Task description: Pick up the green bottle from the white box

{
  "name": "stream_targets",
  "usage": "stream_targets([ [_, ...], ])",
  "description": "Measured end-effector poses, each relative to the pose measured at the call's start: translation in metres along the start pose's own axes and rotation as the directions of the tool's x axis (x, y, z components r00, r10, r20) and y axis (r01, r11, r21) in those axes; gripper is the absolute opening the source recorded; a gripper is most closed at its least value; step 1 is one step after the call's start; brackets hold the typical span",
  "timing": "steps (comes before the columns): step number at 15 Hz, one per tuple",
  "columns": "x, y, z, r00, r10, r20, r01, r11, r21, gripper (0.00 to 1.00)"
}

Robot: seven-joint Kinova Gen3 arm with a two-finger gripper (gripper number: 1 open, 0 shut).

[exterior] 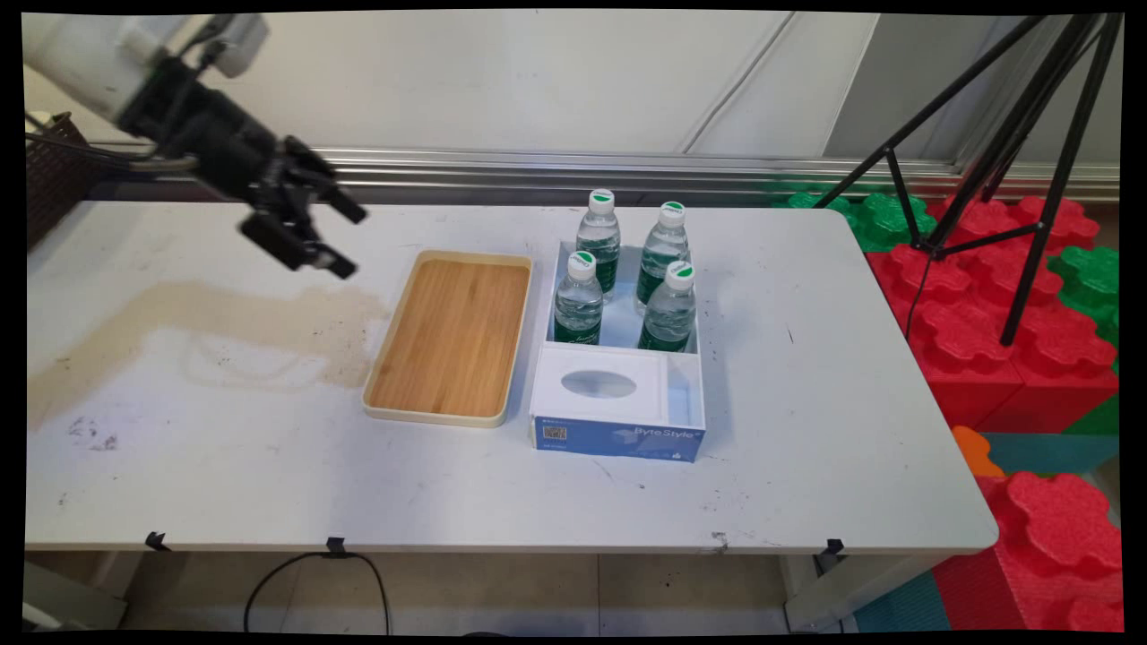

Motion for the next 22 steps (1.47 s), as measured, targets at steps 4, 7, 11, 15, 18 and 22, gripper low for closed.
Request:
stream_targets([
  [4, 0.008, -0.005, 0.045, 0.997, 0.024, -0.080, -0.024, 1.000, 0.001, 1.00],
  [7, 0.010, -0.007, 0.075, 0.992, 0.028, -0.119, -0.029, 1.000, -0.002, 1.00],
  [11, 0.014, -0.011, 0.133, 0.984, 0.029, -0.175, -0.033, 0.999, -0.022, 1.00],
  [15, 0.020, -0.015, 0.178, 0.977, 0.024, -0.214, -0.032, 0.999, -0.033, 1.00],
  [18, 0.024, -0.018, 0.203, 0.971, 0.017, -0.236, -0.028, 0.999, -0.042, 1.00],
  [22, 0.031, -0.022, 0.230, 0.965, 0.009, -0.264, -0.023, 0.999, -0.049, 1.00],
])
